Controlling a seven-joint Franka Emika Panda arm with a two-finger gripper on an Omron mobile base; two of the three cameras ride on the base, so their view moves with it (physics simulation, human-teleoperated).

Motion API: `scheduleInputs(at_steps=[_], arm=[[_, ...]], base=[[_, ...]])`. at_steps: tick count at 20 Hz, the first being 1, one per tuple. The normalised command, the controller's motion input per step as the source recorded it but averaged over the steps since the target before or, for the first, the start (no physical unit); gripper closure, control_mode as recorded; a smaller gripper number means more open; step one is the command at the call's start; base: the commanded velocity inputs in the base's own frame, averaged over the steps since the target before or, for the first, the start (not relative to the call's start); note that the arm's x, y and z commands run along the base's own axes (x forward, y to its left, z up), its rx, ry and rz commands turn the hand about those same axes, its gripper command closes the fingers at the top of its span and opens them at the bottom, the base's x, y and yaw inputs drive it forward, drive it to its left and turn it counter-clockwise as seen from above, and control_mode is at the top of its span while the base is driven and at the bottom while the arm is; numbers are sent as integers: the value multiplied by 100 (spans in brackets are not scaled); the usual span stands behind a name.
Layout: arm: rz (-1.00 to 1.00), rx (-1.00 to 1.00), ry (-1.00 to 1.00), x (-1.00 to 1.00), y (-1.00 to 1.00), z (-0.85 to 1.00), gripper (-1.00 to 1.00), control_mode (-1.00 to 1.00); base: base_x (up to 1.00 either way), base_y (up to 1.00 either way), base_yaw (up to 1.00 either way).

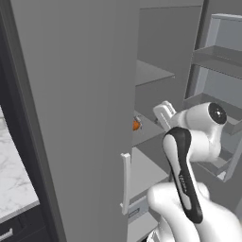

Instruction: Take the fish and mango from the highest rack and move them to the second highest rack where the carrot and bell pepper are located, to maximize freezer space. Close the freezer door after rearranging.

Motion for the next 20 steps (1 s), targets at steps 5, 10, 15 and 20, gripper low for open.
scheduleInputs(at_steps=[5, 10, 15, 20], arm=[[-6, -9, 2, -74, 0, 10, -100, -100], [0, 0, 1, -70, -1, -14, -100, -100], [-4, 2, -15, -97, -12, -23, -100, -100], [-1, 0, -6, -20, -4, -5, -100, 100]], base=[[0, 0, 0], [0, 0, 0], [0, 0, 0], [-79, -31, -14]])
